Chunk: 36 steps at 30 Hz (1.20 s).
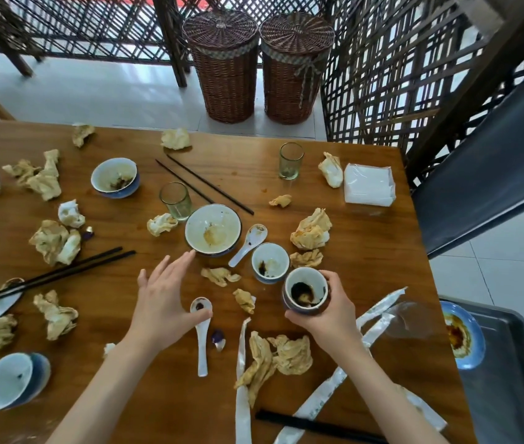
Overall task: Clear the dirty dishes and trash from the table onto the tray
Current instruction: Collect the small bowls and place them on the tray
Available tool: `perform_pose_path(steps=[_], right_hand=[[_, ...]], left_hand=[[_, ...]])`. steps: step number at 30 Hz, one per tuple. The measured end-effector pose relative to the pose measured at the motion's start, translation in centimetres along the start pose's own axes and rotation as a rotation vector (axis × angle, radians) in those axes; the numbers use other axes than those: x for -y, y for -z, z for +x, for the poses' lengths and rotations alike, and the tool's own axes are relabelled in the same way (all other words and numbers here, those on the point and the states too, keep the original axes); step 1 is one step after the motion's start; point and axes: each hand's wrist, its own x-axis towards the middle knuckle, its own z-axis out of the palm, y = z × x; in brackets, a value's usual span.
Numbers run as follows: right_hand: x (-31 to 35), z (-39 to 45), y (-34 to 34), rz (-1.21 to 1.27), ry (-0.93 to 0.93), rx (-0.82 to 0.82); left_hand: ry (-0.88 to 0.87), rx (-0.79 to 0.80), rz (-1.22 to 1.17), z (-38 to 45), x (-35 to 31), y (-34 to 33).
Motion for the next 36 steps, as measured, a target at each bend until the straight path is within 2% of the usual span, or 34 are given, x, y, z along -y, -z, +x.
perform_pose_path(steps=[12,18,26,32,36], right_hand=[[-0.7,-0.7,-0.4,0.084,0.045,-0.021],[-1.2,-0.5,-0.9,0.066,0.037,-0.02],[-1.5,0.2,-1.1,0.011,0.053,-0.062],[-0.5,-1.0,0.9,0.03,0.055,-0.126],[0.5,-2.1,1.8,0.034,0.057,-0.124]], left_hand=[[-0.091,-0.01,-0.063,1.7,-2.2,-0.7],[-0.177,0.009,0.0,3.0,-3.4,-1.5],[-0.278,0.115,0.173,6.7,-6.6,-4.1],[-0.304,0.096,0.2,7.7,-7.7,-4.9],[-0.305,0.072,0.133,7.3,-7.3,-4.5]])
